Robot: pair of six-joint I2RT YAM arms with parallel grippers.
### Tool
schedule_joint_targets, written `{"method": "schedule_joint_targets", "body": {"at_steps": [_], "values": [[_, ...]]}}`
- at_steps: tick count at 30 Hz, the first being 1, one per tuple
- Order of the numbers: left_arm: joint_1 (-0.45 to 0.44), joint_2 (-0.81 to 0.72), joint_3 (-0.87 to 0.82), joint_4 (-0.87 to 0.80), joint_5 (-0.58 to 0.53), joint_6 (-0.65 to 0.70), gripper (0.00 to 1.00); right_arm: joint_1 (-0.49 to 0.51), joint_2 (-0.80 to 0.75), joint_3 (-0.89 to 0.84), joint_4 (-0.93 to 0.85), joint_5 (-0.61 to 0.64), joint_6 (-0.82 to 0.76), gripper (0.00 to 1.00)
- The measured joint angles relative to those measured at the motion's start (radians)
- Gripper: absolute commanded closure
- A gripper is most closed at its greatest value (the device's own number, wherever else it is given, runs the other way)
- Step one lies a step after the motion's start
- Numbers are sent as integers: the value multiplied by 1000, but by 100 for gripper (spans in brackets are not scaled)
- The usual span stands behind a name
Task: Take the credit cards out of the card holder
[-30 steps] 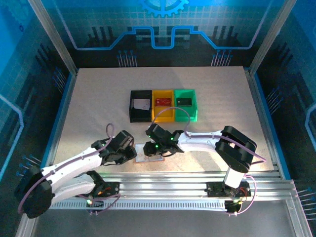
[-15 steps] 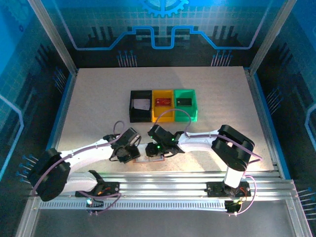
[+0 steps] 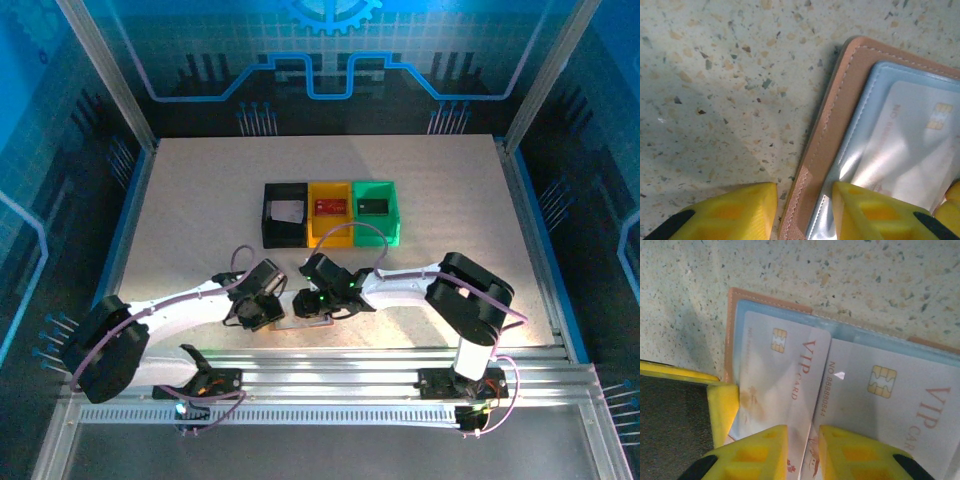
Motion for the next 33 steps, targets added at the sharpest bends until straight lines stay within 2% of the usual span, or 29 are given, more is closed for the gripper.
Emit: {"method": "schedule_joint_targets", "body": {"at_steps": [16,23,33], "values": [[-3,3,-17,12,-2,-3,64,-10,2,-55,117,-40,11,82],[-10,4,-17,12,-9,-4,65,-15,2,-61,131,-47,28,73],[-14,4,-19,15,-14,-11,65,-15,2,-50,116,-48,29,73]]}}
